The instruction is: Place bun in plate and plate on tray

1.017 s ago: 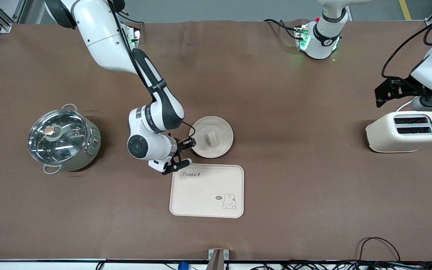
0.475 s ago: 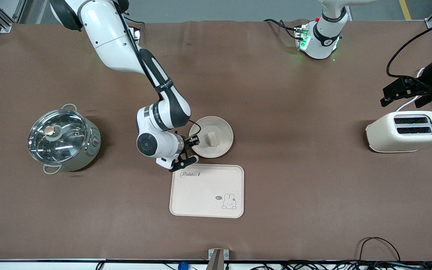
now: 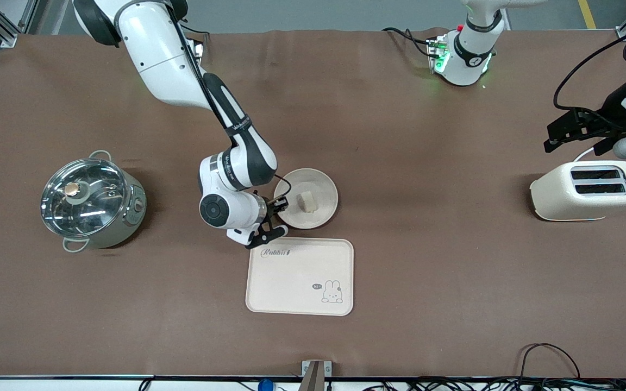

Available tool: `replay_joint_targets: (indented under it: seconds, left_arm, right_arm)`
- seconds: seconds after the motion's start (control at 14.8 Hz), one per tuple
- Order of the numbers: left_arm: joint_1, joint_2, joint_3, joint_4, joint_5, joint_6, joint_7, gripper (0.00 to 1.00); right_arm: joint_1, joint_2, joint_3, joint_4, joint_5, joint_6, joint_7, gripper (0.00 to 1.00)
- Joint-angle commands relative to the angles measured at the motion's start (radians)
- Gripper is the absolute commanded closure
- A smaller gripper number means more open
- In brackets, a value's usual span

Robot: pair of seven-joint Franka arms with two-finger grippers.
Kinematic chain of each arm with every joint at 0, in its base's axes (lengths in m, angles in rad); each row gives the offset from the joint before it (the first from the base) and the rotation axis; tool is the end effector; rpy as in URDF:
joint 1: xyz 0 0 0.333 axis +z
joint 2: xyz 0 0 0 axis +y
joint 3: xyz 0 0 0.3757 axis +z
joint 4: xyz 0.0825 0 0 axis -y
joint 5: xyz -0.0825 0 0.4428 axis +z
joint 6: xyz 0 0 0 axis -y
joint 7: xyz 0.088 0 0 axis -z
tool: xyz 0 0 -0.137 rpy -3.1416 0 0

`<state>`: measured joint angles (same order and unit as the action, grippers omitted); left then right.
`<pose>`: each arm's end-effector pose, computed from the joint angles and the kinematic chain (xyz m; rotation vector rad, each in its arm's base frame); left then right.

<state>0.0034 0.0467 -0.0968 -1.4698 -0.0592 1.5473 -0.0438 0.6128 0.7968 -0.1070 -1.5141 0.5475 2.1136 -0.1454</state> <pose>0.6263 -0.0653 0.6770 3.0746 -0.0796 0.0409 0.6542 0.4180 0.1550 -2.7583 -0.4806 0.3448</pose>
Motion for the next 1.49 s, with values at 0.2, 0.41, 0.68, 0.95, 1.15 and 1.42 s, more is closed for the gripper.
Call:
replay_joint_targets:
  seconds: [0.2,0.41,0.68,0.95,1.15,1.42]
  left_arm:
    - [0.006,-0.025,-0.003,-0.027,0.001,-0.010,-0.034,0.00]
    - [-0.002,-0.064,-0.046,-0.079,0.093,0.051,-0.037,0.00]
    - [0.007,-0.061,-0.050,-0.081,0.073,0.065,-0.048,0.00]
    - [0.006,-0.059,-0.044,-0.081,0.050,0.062,-0.050,0.00]
    - [0.006,-0.057,-0.044,-0.078,0.052,0.060,-0.030,0.00]
    - [0.007,-0.056,-0.044,-0.076,0.050,0.060,-0.030,0.00]
  right_arm:
    - [-0.005,0.001,-0.002,0.006,0.023,-0.007,0.007,0.89]
    - [-0.018,-0.004,-0.002,0.006,0.037,-0.036,0.012,0.94]
    - [-0.071,-0.021,-0.003,0.012,0.121,-0.112,0.007,0.97]
    - [-0.142,-0.051,0.000,0.038,0.156,-0.188,0.010,0.97]
    - [-0.199,-0.053,-0.005,0.110,0.247,-0.230,0.010,0.97]
    - [-0.205,-0.036,-0.010,0.215,0.242,-0.170,0.107,0.97]
